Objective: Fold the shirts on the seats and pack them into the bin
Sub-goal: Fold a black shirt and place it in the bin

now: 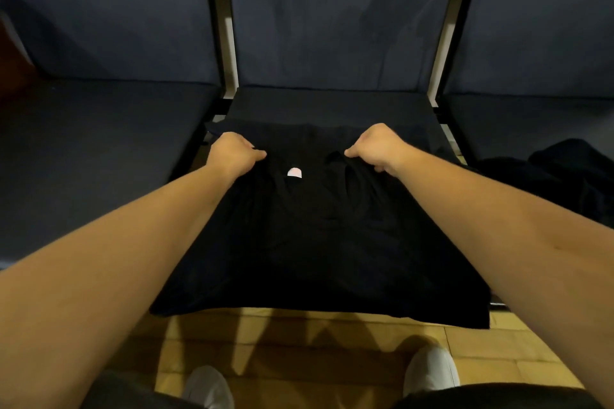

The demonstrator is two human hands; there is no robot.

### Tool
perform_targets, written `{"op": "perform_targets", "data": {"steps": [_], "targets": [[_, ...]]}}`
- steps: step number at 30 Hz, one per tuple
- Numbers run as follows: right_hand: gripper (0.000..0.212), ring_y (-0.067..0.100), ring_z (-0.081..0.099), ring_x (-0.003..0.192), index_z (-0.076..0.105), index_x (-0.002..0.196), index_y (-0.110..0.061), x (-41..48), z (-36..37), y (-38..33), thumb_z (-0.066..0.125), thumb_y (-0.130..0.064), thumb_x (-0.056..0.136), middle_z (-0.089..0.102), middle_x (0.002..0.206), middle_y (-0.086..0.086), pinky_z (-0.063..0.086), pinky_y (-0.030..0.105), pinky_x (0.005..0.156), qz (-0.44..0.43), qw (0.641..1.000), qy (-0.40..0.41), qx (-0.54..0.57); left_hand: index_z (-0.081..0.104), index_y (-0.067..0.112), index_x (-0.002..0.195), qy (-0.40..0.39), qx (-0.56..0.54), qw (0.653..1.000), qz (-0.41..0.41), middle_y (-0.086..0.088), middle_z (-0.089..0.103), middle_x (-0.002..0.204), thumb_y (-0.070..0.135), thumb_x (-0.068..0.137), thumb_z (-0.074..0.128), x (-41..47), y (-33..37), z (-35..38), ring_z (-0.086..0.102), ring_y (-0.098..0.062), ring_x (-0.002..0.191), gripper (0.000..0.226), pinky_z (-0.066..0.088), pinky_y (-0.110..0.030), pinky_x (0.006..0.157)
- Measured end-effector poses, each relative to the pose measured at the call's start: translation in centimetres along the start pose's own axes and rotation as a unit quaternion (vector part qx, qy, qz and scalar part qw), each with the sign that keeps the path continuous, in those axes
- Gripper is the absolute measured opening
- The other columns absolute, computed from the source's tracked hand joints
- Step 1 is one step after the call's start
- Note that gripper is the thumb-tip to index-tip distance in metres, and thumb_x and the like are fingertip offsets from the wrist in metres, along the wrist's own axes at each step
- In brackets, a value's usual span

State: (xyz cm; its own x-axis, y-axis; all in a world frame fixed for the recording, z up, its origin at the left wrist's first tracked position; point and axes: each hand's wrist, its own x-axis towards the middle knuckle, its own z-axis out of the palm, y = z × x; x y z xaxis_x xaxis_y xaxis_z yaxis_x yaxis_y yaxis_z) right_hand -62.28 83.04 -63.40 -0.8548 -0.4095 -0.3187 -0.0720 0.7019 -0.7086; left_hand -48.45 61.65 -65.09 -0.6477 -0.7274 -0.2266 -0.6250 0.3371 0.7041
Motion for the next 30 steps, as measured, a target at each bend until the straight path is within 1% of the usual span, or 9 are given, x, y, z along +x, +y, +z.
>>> {"op": "perform_targets", "data": {"steps": [4,7,9,12,16,20,22,28,30], "targets": [[0.010,0.012,0.046,0.058,0.059,0.094,-0.014,0.0,-1.5,0.3,0.067,-0.019,0.096,0.051,0.076,0.001,0.039,0.026,0.052,0.065,0.984,-0.057,0.158,0.063,0.020,0.091,-0.007,-0.113,0.994,0.005,0.000,0.063,0.096,0.025,0.091,0.073,0.3,-0.5,-0.3,0.059,-0.018,0.094,0.011,0.051,-0.033,0.083],[0.008,0.013,0.047,0.061,0.056,0.103,-0.016,-0.4,-2.3,0.8,0.059,-0.023,0.101,0.050,0.077,0.001,0.039,0.026,0.054,0.071,0.986,-0.068,0.138,0.061,0.021,0.088,-0.040,-0.203,0.978,0.002,-0.002,0.065,0.095,0.026,0.093,0.071,0.3,-0.6,-0.4,0.059,-0.016,0.084,0.012,0.052,-0.031,0.074],[0.015,0.017,0.058,0.075,0.057,0.112,-0.015,-0.7,-2.7,1.0,0.053,-0.027,0.104,0.060,0.086,0.004,0.047,0.027,0.062,0.054,0.993,-0.045,0.096,0.062,0.022,0.087,-0.060,-0.210,0.976,0.013,-0.005,0.068,0.098,0.027,0.094,0.070,0.1,-0.4,-0.2,0.063,-0.019,0.084,0.011,0.058,-0.038,0.082],[0.015,0.019,0.069,0.093,0.058,0.113,-0.015,-1.4,-3.3,0.8,0.050,-0.025,0.106,0.071,0.108,0.007,0.056,0.038,0.086,0.077,0.972,-0.108,0.191,0.066,0.021,0.091,-0.074,-0.214,0.974,0.019,-0.005,0.072,0.103,0.027,0.093,0.071,-0.2,0.1,0.2,0.068,-0.021,0.095,0.009,0.057,-0.042,0.095],[0.010,0.017,0.061,0.081,0.062,0.107,-0.011,-2.0,-3.8,1.1,0.056,-0.018,0.102,0.061,0.090,0.003,0.056,0.038,0.077,0.117,0.930,-0.166,0.306,0.066,0.021,0.091,-0.057,-0.218,0.974,0.015,-0.007,0.071,0.107,0.028,0.093,0.071,-0.1,0.4,0.5,0.069,-0.024,0.102,0.009,0.056,-0.044,0.096],[0.018,0.024,0.066,0.101,0.070,0.109,-0.008,-2.3,-4.9,1.8,0.055,-0.007,0.100,0.071,0.100,0.006,0.057,0.043,0.089,0.111,0.892,-0.174,0.402,0.065,0.021,0.093,-0.059,-0.252,0.966,0.013,-0.008,0.070,0.106,0.027,0.094,0.071,0.2,0.3,0.6,0.067,-0.021,0.097,0.008,0.056,-0.043,0.095],[0.024,0.025,0.067,0.107,0.069,0.111,-0.005,-2.3,-5.3,2.3,0.048,-0.002,0.101,0.072,0.110,0.010,0.061,0.041,0.084,0.113,0.876,-0.162,0.440,0.065,0.019,0.091,-0.067,-0.284,0.957,0.003,-0.009,0.071,0.109,0.025,0.094,0.070,0.4,0.2,0.5,0.068,-0.021,0.097,0.008,0.056,-0.041,0.094],[0.029,0.022,0.066,0.100,0.066,0.118,-0.008,-2.5,-4.2,3.7,0.050,0.007,0.099,0.069,0.107,0.009,0.057,0.035,0.085,0.096,0.932,-0.095,0.336,0.063,0.022,0.093,-0.034,-0.295,0.954,-0.031,-0.006,0.066,0.114,0.023,0.099,0.063,1.0,-0.4,0.0,0.063,-0.024,0.112,0.007,0.053,-0.043,0.099],[0.023,0.024,0.069,0.097,0.068,0.107,-0.008,-2.6,-4.0,3.8,0.054,0.006,0.097,0.071,0.108,0.012,0.058,0.038,0.080,0.101,0.938,-0.083,0.320,0.059,0.029,0.095,-0.019,-0.239,0.971,-0.012,-0.002,0.061,0.105,0.031,0.101,0.057,1.0,-0.4,0.0,0.062,-0.021,0.096,0.007,0.057,-0.038,0.078]]}}
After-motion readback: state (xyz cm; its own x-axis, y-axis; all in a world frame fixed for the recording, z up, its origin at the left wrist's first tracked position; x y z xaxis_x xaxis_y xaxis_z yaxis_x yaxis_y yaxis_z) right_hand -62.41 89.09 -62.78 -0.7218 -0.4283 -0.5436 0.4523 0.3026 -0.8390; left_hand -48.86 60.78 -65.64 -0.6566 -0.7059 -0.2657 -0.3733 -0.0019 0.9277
